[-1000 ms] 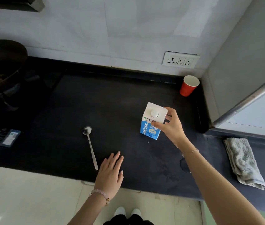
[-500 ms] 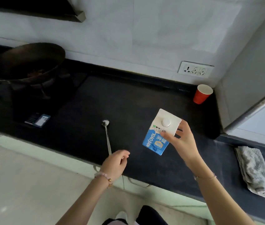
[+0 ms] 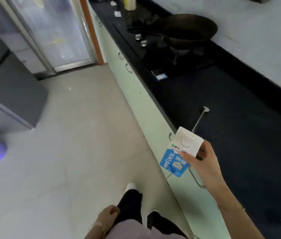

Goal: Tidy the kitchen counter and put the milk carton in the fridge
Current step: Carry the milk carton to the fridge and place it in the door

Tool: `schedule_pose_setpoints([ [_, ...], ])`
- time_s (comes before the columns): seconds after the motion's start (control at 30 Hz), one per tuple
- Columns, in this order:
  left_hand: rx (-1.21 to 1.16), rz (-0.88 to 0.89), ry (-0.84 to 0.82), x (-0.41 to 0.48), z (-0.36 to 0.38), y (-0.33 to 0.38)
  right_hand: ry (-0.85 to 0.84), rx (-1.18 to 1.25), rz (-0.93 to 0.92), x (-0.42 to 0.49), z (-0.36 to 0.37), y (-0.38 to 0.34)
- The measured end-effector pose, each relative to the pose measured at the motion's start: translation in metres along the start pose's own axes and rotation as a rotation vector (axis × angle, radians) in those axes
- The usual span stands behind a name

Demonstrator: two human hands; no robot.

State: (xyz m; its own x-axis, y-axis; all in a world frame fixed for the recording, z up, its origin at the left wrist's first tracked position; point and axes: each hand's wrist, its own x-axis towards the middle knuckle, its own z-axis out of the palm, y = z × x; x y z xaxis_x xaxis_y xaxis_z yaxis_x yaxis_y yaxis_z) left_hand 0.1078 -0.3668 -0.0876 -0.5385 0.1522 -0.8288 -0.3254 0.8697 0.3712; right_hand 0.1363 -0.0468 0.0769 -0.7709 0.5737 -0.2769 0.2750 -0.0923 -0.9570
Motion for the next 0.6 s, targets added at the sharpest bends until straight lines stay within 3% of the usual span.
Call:
schedule_pose_setpoints([
  [0.17, -0.565, -0.221, 0.265, -0.046, 0.002, -0.089, -0.239, -0.074, 0.009, -0.002, 0.057, 0.011],
  [0.27, -0.661, -0.409, 0.286, -0.065, 0.012, -0.13, -0.336, -0.171, -0.007, -0.002, 0.097, 0.014],
  [0.43, -0.699, -0.479, 0.268, -0.078, 0.005, -0.171, -0.474, -0.236, -0.01, 0.0, 0.177, 0.01],
  [0.6, -0.72, -0.493, 0.254, -0.055, -0.058, -0.198, -0.569, -0.271, -0.025, 0.006, 0.267, 0.006],
])
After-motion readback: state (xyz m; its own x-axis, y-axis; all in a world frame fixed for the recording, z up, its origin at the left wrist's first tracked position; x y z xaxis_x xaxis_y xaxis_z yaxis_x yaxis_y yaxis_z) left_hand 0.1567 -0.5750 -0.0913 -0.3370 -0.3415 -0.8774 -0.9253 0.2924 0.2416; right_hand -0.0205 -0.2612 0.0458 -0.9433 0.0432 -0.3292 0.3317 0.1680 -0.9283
